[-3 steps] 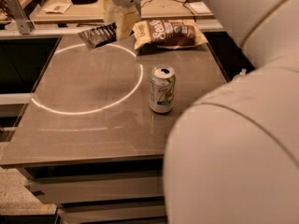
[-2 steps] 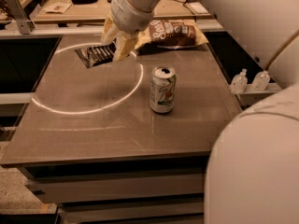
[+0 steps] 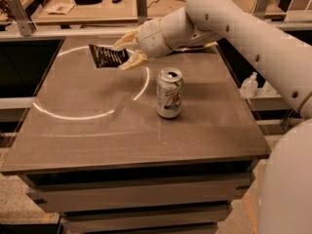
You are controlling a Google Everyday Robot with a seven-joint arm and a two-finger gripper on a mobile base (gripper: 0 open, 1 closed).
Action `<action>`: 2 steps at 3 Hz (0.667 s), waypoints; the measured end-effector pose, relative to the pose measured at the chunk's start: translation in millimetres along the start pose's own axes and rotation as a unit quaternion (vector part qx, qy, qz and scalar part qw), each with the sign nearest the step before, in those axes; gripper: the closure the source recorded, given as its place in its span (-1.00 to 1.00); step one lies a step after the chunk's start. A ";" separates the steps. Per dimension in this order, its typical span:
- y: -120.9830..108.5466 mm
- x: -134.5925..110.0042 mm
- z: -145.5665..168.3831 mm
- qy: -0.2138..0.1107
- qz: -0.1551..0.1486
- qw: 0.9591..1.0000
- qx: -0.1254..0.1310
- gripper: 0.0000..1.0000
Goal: Move rxbar chocolate near brown chip bag
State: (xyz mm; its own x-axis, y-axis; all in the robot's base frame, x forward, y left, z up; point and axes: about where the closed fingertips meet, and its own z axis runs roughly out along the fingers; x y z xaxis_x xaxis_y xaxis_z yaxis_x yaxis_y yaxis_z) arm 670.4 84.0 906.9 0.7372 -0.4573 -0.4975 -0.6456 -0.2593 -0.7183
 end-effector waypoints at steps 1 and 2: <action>-17.3 -2.3 -31.1 -0.022 0.013 0.997 0.067 1.00; -27.4 -1.0 -50.7 -0.020 0.039 0.996 0.074 1.00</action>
Offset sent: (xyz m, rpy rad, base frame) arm 0.0165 -0.0720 0.0563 0.1700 0.2086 -0.2168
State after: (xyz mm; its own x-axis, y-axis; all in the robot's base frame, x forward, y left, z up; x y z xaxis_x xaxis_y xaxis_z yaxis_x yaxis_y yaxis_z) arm 677.2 48.4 951.7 0.6957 -0.4364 -0.5706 -0.6663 -0.0952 -0.7395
